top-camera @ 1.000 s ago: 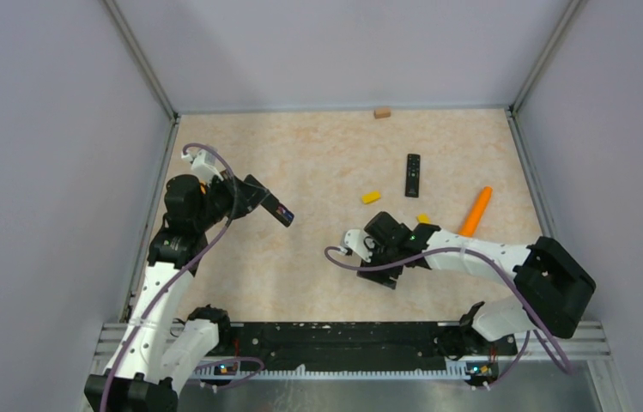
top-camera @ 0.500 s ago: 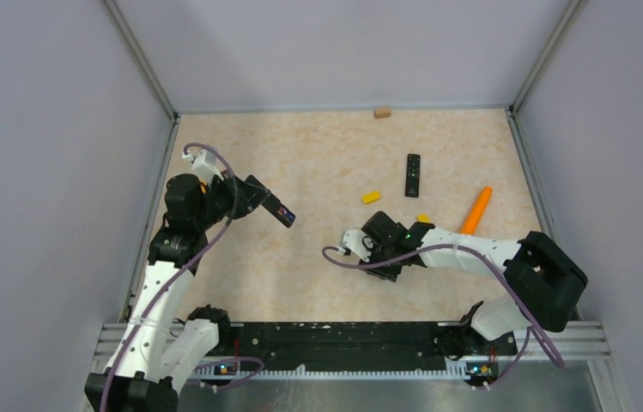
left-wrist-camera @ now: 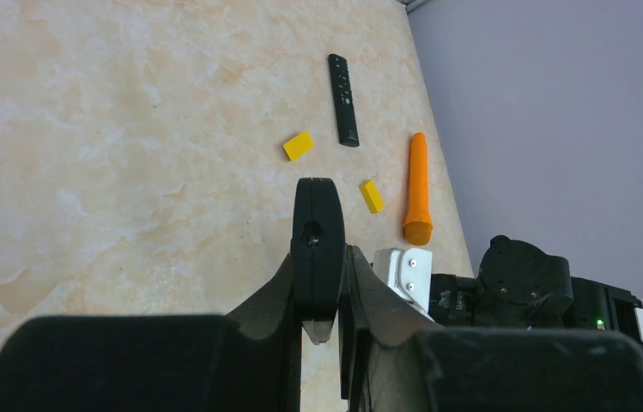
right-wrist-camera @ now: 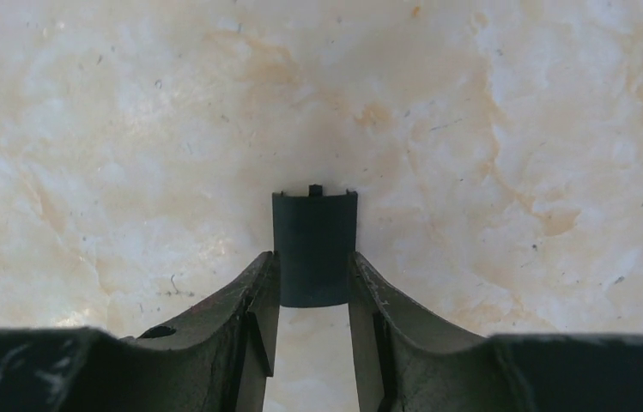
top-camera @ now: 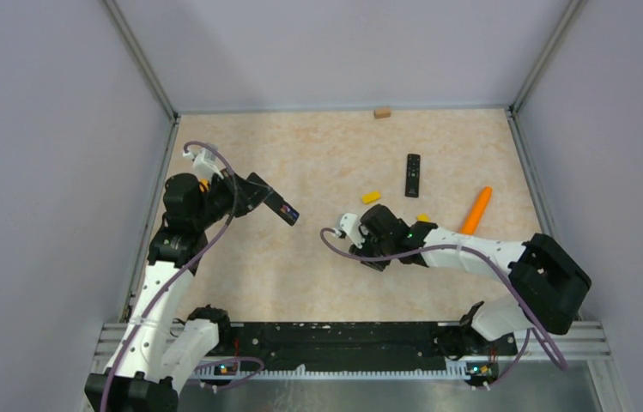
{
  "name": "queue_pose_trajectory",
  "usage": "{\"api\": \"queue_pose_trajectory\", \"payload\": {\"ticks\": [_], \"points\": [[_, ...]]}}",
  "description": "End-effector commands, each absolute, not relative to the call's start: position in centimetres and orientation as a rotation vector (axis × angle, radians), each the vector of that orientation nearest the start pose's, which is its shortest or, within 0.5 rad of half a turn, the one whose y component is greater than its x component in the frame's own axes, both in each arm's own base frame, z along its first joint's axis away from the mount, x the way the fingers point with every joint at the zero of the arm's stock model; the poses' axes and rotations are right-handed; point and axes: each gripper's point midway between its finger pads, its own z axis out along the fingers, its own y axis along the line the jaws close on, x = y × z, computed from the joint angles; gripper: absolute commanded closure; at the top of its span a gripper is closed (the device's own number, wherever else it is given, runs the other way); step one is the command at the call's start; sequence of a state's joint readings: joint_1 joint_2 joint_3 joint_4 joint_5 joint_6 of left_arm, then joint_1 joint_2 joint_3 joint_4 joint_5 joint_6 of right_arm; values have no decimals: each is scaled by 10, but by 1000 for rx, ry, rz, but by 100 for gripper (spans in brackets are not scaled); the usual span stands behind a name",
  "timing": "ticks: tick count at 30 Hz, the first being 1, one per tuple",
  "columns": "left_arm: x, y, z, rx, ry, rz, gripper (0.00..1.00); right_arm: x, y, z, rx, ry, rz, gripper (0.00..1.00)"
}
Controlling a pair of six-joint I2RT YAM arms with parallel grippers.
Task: Load the batteries into the remote control
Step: Adjust the battery cover at the center of the board, then pick up the battery cover at the center of the board.
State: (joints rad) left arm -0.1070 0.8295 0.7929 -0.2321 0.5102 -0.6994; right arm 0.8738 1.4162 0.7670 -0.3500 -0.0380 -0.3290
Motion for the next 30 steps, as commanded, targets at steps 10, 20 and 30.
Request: {"api": "queue_pose_trajectory", "payload": {"ticks": [10, 20, 30], "points": [[279, -140, 289, -156, 1853, -1028, 100, 223, 234, 41, -1293, 2235, 174, 14], [279, -140, 289, -154, 1858, -1027, 100, 200, 231, 17, -1419, 2305, 259, 35], [278, -140, 291, -152, 1857, -1032, 100, 205, 216, 7, -1390, 2428, 303, 44]]}}
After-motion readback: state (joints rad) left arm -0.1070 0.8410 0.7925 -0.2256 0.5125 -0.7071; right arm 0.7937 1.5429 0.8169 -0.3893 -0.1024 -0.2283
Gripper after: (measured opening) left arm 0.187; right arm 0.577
